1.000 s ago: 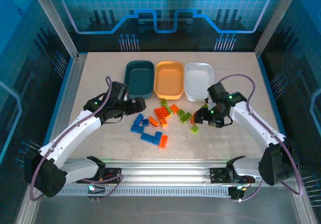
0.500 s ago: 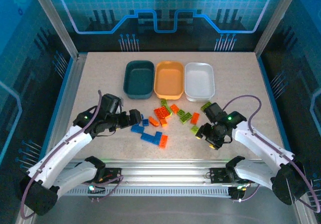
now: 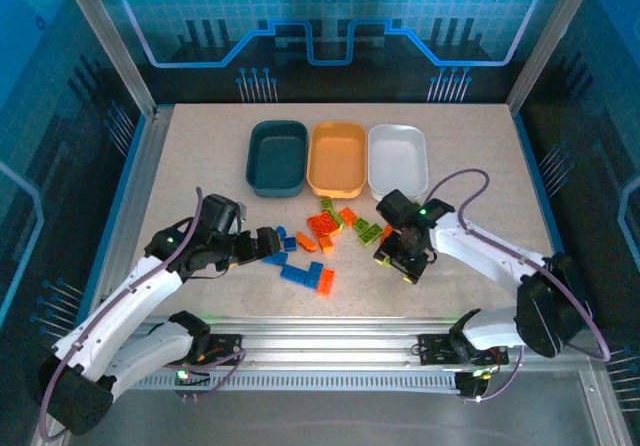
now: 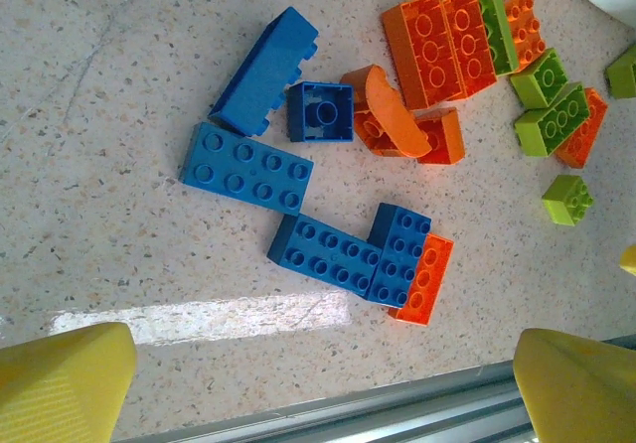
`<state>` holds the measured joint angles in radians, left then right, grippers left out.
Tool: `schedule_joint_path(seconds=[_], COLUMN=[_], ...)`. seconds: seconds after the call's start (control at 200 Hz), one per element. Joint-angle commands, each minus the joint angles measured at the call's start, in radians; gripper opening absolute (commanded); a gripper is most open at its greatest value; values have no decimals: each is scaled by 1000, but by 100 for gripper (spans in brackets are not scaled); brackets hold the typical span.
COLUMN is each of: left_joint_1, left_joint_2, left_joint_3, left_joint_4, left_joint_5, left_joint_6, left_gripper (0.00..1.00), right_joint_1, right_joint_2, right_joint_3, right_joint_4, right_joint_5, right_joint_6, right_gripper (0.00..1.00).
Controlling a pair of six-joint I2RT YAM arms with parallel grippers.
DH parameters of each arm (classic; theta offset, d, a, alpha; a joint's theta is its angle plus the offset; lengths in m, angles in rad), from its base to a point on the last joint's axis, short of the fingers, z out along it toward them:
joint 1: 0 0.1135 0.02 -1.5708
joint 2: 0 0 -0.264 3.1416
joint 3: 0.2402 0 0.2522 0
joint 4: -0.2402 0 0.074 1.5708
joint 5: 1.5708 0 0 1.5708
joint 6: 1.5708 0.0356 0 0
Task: Sort the legos into containers by color
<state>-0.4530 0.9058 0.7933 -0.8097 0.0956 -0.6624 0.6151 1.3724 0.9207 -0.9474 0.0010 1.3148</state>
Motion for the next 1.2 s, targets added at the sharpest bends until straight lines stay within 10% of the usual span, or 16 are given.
schedule_joint_path(seconds=[0.0, 1.196], left_joint_1=[0, 117], left_joint_2=[-9, 145], left_joint_3=[-6, 33], left_joint_4=[-31, -3], left_joint_5=[19, 90], left_joint_6=[32, 119], left_gripper=[99, 99], right_joint_1=[14, -122], right_joint_2=[67, 346], right_joint_3=[54, 29], right_joint_4=[0, 168], right_joint_5=[41, -3], right_joint_6=[-22, -101], right_gripper=[65, 52])
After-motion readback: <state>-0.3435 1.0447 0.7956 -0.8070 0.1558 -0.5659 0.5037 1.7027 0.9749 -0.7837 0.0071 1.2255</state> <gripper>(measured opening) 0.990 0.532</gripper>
